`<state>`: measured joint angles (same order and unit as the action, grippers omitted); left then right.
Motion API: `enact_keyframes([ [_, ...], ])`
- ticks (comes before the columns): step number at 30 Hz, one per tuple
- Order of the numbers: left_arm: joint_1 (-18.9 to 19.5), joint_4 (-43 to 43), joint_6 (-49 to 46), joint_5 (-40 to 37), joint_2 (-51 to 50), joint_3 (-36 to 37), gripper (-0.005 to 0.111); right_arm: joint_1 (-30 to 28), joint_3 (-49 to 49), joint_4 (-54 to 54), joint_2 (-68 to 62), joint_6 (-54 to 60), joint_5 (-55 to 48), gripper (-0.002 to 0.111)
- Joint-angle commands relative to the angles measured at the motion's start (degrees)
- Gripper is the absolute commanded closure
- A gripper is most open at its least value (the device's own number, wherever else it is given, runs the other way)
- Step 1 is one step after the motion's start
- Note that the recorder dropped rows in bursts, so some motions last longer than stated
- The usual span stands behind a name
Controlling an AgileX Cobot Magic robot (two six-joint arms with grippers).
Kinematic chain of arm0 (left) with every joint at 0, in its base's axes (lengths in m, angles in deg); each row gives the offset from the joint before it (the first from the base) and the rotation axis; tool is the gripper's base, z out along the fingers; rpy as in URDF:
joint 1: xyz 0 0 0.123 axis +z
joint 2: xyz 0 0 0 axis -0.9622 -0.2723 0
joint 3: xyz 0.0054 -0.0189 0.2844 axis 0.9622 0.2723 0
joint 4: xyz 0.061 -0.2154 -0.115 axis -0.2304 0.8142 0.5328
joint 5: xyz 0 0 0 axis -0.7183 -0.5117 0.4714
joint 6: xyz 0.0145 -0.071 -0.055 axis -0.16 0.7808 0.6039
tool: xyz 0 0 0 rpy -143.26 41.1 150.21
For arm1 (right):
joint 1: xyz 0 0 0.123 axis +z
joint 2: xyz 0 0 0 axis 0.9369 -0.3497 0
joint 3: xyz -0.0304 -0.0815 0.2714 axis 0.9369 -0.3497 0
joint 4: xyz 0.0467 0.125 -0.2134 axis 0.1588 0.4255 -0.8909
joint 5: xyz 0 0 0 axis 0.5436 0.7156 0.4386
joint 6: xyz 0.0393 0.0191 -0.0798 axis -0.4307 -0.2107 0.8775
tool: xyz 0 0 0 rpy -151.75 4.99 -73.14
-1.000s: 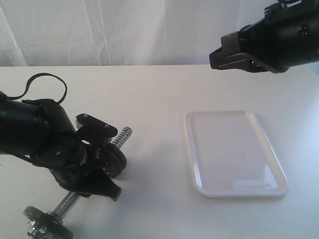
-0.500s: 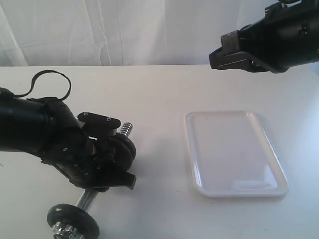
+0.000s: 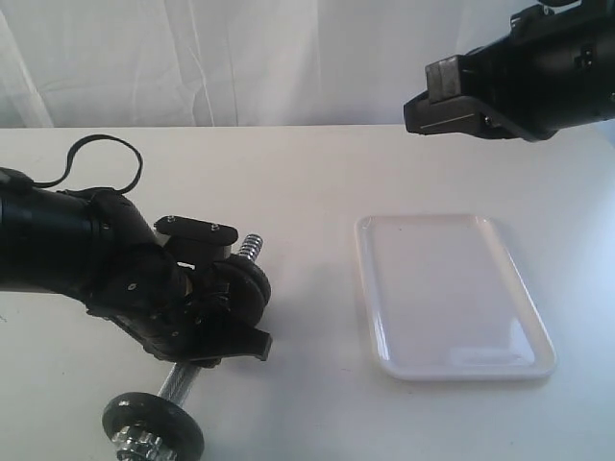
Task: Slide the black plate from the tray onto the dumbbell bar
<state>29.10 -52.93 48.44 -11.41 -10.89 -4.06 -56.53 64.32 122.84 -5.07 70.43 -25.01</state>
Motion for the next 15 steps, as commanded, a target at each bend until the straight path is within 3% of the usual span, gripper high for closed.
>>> enact_keyframes([
  [1, -0.14, -0.80, 0.21, 5.51, 2.10, -1.80, 0.107, -0.36, -0.25, 0.24, 0.33, -0.18, 0.27, 0.108],
  [15, -0.14, -0.67, 1.64, 9.60, 5.77, -2.39, 0.107, -0.36, -0.25, -0.08, 0.33, -0.41, 0.27, 0.108],
])
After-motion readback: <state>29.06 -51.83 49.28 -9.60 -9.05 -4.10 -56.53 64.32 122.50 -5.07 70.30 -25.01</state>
